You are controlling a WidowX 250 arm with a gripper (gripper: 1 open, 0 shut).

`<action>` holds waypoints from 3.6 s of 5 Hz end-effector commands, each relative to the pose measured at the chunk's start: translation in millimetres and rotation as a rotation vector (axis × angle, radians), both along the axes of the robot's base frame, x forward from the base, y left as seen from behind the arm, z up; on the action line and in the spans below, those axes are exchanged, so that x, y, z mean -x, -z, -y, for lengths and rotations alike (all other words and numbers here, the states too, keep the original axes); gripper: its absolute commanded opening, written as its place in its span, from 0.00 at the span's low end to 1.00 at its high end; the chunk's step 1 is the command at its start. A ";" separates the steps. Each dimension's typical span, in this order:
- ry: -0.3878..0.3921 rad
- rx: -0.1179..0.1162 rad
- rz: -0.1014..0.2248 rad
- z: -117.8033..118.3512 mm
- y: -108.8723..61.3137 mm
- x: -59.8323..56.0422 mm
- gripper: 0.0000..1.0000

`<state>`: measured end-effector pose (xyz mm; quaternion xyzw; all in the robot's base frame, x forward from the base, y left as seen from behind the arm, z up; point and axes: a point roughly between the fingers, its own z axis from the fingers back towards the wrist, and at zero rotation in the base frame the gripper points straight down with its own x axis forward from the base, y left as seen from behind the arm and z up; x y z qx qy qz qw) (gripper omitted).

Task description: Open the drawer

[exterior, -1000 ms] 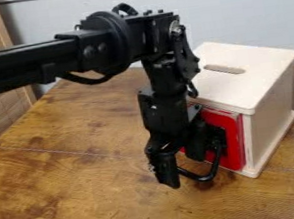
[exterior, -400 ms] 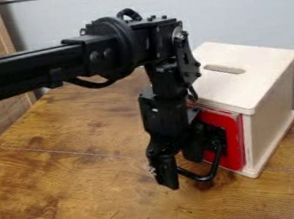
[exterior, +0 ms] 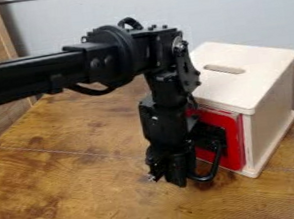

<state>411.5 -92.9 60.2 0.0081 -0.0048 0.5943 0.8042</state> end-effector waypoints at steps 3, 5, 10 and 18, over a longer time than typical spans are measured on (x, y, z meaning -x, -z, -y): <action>-0.003 0.037 0.060 -12.6 -43.6 17.8 0.00; 0.005 0.051 0.051 -15.8 -48.1 29.1 0.00; 0.012 0.090 0.027 -21.9 -59.1 46.8 0.00; -0.002 0.115 0.006 -24.4 -69.7 61.1 0.00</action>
